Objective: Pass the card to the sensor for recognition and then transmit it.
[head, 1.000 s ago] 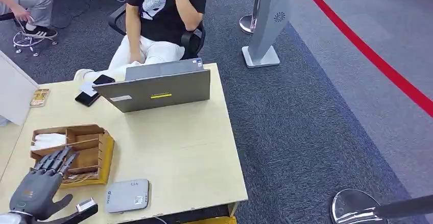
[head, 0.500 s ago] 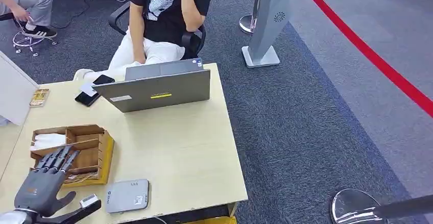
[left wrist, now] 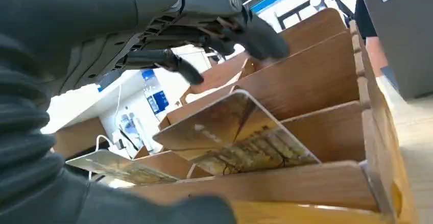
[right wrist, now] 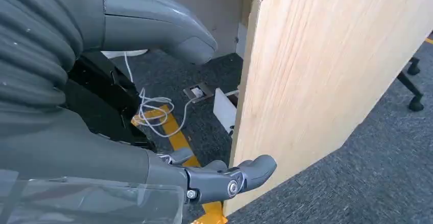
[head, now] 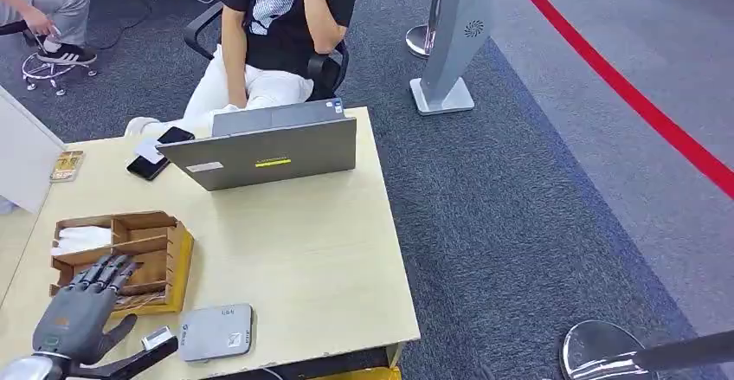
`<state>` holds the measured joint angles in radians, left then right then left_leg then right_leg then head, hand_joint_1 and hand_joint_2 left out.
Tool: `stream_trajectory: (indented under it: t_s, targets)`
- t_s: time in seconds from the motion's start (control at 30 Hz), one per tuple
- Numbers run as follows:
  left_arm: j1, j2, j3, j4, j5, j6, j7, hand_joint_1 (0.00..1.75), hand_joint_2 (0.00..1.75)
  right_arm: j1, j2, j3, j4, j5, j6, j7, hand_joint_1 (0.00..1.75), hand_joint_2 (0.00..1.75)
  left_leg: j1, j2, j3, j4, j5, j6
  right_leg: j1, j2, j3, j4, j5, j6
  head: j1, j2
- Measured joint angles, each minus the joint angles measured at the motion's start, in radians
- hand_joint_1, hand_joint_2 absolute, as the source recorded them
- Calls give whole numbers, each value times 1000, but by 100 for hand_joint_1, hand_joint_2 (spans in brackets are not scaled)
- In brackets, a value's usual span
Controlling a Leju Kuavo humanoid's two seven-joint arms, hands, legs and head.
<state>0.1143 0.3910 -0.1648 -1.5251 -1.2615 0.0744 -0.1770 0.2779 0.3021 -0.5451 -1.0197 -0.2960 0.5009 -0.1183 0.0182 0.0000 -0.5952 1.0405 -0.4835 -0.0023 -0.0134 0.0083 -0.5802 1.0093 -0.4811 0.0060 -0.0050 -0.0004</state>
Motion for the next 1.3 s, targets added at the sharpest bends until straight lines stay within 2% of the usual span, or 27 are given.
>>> stream_trajectory:
  t_s: [0.6,0.73,1.0,1.3]
  targets:
    - [-3,-1,1,-1,19,-10,-6,175,175,0,0,0,0,3,0,-2,0,175,0,0,0,0,0,0,0,0,0,0,0,0,0,0]
    - [-11,-9,9,-48,67,-1,-23,175,175,0,0,0,0,3,-3,-5,0,175,0,-1,0,0,0,0,0,-1,0,0,0,0,0,0]
    - [-181,-22,16,-221,140,-101,-4,175,175,0,0,2,2,20,-6,-8,0,175,0,-3,0,0,1,0,0,-3,1,0,1,0,0,0]
    - [-365,-5,16,-214,145,-158,40,175,175,-3,0,2,16,54,21,-11,0,175,0,-3,0,0,1,-1,0,-3,0,0,1,0,0,0]
